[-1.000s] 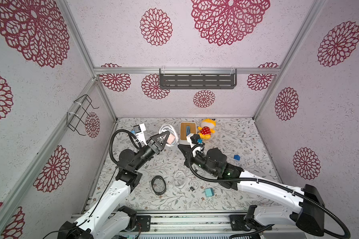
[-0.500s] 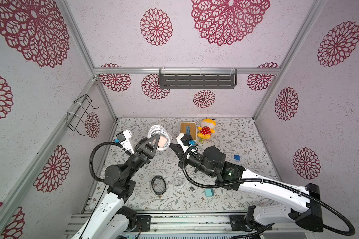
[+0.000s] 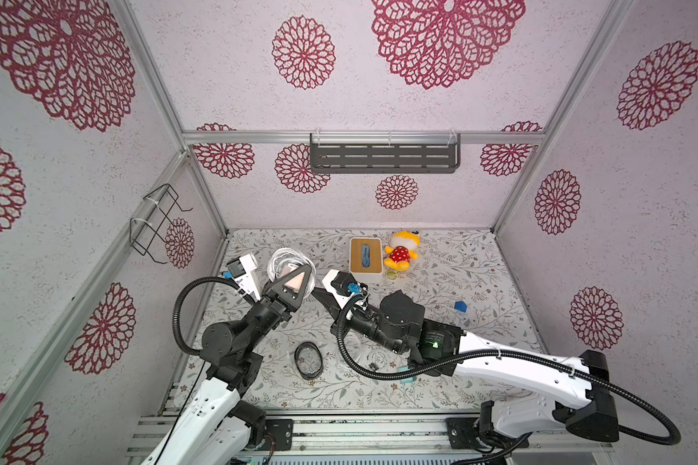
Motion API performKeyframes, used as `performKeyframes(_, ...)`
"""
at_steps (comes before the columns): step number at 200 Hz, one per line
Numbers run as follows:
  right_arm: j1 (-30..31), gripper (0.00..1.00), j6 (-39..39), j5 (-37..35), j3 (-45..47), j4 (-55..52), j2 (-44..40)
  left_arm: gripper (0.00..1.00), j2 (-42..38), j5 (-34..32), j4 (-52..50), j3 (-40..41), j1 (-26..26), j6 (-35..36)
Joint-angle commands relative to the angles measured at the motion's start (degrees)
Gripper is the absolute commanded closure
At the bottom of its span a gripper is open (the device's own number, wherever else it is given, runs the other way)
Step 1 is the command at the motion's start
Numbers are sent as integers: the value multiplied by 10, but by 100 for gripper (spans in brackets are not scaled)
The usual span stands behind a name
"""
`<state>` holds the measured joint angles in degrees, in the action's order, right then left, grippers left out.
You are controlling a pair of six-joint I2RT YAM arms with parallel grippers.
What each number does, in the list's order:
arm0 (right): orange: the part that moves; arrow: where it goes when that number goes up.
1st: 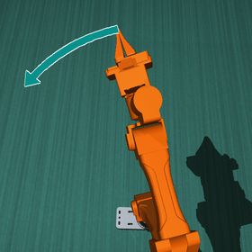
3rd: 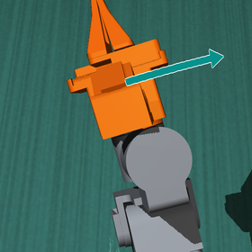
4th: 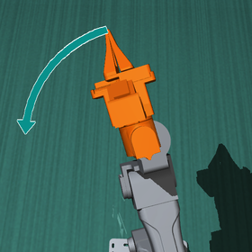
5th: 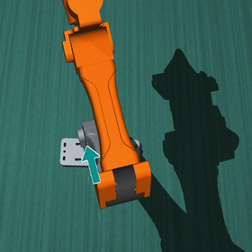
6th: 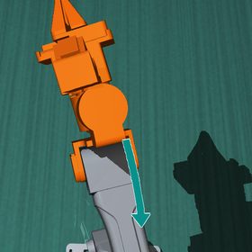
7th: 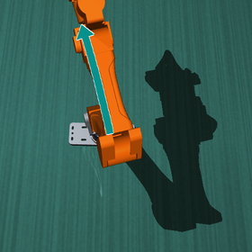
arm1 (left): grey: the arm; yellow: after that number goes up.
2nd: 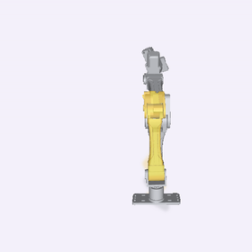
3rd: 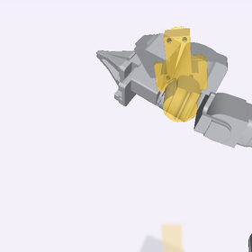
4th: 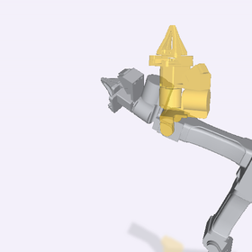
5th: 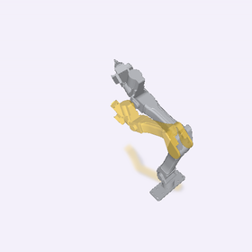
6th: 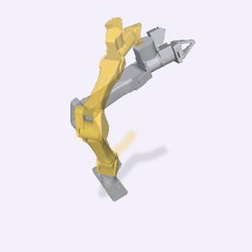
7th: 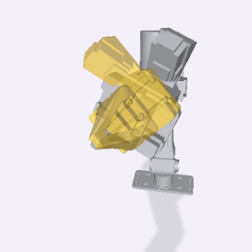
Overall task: Pack away charging kits
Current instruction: Zip the zipper on the storage bag.
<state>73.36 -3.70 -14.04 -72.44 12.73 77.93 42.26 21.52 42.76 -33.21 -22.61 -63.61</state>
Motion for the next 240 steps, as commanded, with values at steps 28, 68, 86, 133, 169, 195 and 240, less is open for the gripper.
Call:
performKeyframes(28,16,100,-15,-20,36,54,-21,64,-15,-5,-88,-37,-4,25)
performKeyframes(68,16,100,-21,-50,44,51,-30,75,-17,-6,-147,-59,-5,45)
performKeyframes(86,15,100,-25,-81,42,51,-31,85,-12,7,-175,-71,-5,53)
performKeyframes(133,-8,100,-31,-154,8,33,-19,99,8,30,-304,-114,-17,104)
performKeyframes(169,-46,100,-21,-144,-18,15,-15,100,28,27,-376,-138,-44,130)
performKeyframes(195,-75,100,-20,-142,-35,-3,-8,100,45,27,-405,-153,-63,142)
performKeyframes(240,-112,100,-21,-120,-45,-18,-8,100,63,37,-439,-172,-79,162)
